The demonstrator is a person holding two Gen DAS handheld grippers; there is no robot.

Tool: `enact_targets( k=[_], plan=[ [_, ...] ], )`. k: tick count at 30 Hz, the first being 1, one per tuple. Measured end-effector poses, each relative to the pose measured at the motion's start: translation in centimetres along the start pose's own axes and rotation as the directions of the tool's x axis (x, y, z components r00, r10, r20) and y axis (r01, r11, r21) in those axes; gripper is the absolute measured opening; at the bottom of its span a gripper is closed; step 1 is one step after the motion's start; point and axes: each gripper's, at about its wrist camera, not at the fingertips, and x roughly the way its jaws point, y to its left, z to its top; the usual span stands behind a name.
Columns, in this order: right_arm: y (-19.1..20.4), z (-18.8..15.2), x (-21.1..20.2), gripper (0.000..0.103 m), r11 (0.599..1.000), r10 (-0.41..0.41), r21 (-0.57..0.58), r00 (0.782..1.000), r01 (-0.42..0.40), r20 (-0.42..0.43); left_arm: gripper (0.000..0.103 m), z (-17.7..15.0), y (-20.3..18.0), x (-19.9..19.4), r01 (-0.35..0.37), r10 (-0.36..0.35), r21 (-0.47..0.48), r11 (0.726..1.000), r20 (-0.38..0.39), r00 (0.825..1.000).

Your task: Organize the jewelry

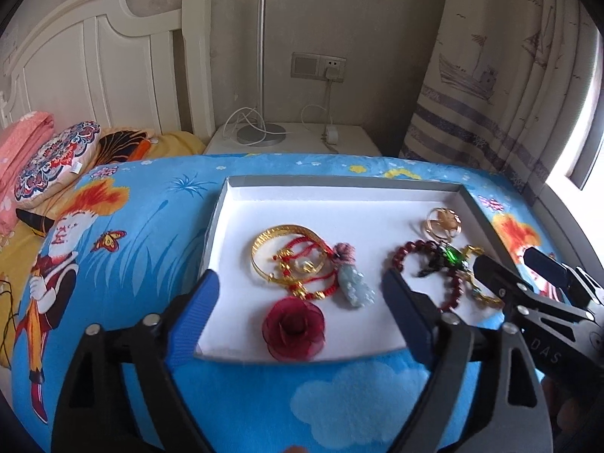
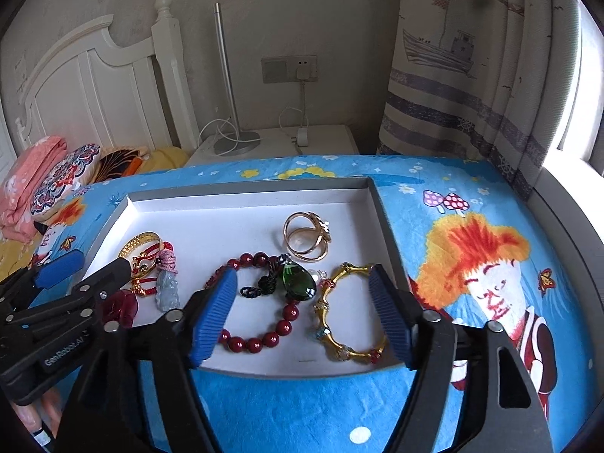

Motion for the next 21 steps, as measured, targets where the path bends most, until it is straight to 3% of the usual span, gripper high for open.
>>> enact_targets(
  k=[3,5,10,21],
  plan=[
    [-0.9,-0.7,-0.9,0.084,1.000,-0.014,0.014,1.000,0.014,-0.003,0.098,-0.9,-0.6,-1.1,0.003,-0.003,0.012,1.000,0.006,1.000],
    [-1.4,-1.2,-1.3,0.084,1.000,-0.025,0.014,1.000,0.025,-0.008,0.098,-1.4,-1.0,-1.4,0.000,0.000,0.009,1.000,0.008,1.000],
    [-3.1,-2.5,-2.0,0.084,0.998,-0.032,0.059,0.999,0.033,-0.012,0.098,-1.7,-1.5,-1.0,0.068,-0.068,-0.001,0.998,-0.011,0.998],
    [-3.9,-2.2,-2.9,0.084,0.997,-0.054,0.054,0.999,0.054,0.007,0.098,-1.1,-1.3,-0.7,0.044,-0.043,-0.020,0.999,0.007,0.999]
  ],
)
